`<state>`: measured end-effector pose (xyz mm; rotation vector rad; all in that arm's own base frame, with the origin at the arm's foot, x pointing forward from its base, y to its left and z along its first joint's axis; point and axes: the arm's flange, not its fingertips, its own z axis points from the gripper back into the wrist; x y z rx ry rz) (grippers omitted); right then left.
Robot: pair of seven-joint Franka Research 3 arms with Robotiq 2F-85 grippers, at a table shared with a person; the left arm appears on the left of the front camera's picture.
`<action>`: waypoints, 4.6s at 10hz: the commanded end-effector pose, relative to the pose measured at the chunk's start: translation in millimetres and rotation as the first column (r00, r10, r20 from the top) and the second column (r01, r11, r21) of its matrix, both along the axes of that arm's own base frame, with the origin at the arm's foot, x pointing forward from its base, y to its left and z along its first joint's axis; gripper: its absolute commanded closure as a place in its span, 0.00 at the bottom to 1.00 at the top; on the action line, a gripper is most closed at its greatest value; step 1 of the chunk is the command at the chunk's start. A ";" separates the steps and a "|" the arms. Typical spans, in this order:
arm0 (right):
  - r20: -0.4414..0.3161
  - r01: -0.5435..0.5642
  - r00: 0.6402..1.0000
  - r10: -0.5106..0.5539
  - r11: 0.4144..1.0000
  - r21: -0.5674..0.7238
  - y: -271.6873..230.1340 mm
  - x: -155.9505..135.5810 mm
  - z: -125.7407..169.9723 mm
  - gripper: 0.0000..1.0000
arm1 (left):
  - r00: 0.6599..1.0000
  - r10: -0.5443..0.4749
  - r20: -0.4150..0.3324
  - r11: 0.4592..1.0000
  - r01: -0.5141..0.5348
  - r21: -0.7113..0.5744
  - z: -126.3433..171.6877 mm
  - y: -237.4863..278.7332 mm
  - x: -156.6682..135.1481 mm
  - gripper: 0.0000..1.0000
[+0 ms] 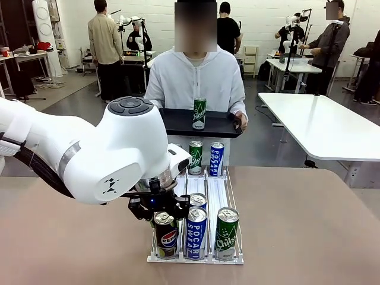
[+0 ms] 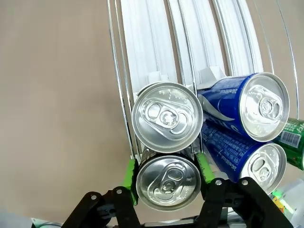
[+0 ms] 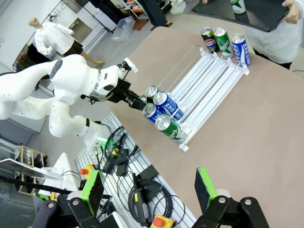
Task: Retrieve and hand over the desired beverage to the person.
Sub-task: Pick up another can of the same type that the person held from the Automatic Can Dispenser, then place the picked can on the Handle tray extended by the person.
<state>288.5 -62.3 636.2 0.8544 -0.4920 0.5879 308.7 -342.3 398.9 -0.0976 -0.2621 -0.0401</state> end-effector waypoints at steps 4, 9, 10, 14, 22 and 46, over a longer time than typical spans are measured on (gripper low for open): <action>0.015 -0.016 1.000 0.015 0.999 0.035 0.5 2.0 0.1 0.00 | 0.989 -0.079 0.123 0.995 0.071 0.069 147.2 -19.4 -37.6 1.00; 0.015 -0.016 1.000 0.015 0.999 0.035 0.5 2.0 0.1 0.00 | 0.980 -0.061 0.189 0.986 0.030 0.161 293.4 -57.1 -43.6 1.00; 0.015 -0.016 1.000 0.015 0.999 0.035 0.5 2.0 0.1 0.00 | 0.983 -0.060 0.175 0.987 0.033 0.157 298.2 -52.7 -42.8 1.00; 0.015 -0.016 1.000 0.015 0.999 0.035 0.5 2.0 0.1 0.00 | 0.984 -0.070 0.166 0.989 0.047 0.139 293.3 -43.9 -42.2 1.00; 0.015 -0.016 1.000 0.015 0.999 0.035 0.5 2.0 0.1 0.00 | 0.984 -0.070 0.166 0.989 0.047 0.139 293.3 -43.9 -42.2 1.00; 0.015 -0.016 1.000 0.015 0.999 0.035 0.5 2.0 0.1 0.00 | 0.988 0.125 -0.088 0.992 -0.127 -0.023 176.4 51.6 134.2 0.41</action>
